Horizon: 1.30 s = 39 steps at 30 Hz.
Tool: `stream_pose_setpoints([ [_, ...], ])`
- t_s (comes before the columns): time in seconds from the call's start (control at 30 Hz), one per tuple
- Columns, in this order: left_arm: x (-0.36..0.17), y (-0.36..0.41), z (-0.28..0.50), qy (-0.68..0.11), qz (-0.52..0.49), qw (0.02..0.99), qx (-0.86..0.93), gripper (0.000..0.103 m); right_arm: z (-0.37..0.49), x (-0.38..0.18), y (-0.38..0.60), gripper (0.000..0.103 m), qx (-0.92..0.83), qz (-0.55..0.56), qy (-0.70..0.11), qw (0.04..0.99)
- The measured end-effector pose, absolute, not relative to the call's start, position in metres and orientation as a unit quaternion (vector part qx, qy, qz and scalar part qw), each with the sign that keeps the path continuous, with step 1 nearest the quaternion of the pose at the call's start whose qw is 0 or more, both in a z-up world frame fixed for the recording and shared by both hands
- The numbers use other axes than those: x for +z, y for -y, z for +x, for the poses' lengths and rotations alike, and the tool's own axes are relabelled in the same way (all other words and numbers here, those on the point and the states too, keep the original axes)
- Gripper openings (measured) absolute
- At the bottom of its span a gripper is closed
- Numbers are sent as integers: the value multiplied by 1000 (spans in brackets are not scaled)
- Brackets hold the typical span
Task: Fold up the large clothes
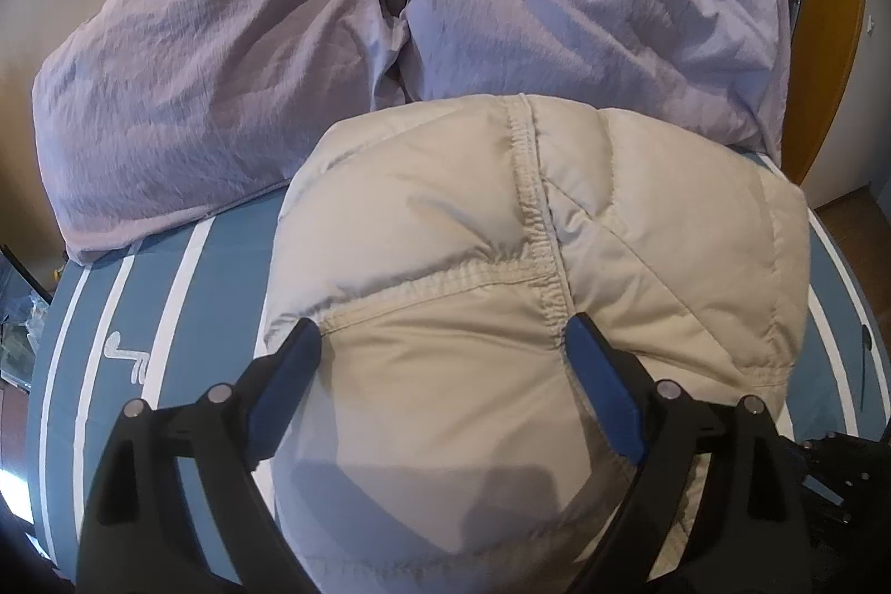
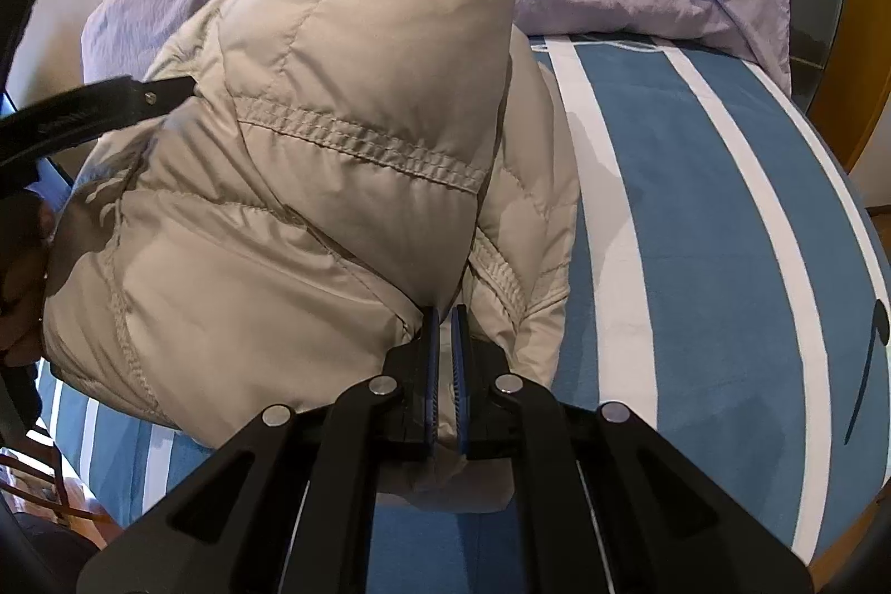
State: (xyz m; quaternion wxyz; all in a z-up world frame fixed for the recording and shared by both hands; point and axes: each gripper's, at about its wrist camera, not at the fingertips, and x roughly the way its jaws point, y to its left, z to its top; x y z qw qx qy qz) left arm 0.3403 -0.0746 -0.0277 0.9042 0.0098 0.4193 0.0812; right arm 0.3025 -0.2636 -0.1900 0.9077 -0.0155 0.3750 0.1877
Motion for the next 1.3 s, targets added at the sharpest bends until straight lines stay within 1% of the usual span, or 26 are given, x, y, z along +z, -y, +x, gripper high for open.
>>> stream_pose_setpoints([
  [0.23,-39,73,346,-422,12,902,88,89,301,-172,272,6,187,-9,-363,913],
  [0.5,-45,75,348,-416,15,904,93,89,309,-129,274,7,208,6,-315,926],
  [0.57,-46,75,348,-416,14,905,92,89,314,-121,269,13,216,8,-307,927],
  [0.63,-46,75,348,-414,15,905,92,89,320,-115,263,27,220,7,-301,928],
  [0.97,-47,74,348,-413,12,906,90,89,348,-97,233,27,228,-6,-283,932],
  [1.3,-46,74,346,-409,4,909,86,89,374,-128,227,27,197,-28,-321,926],
])
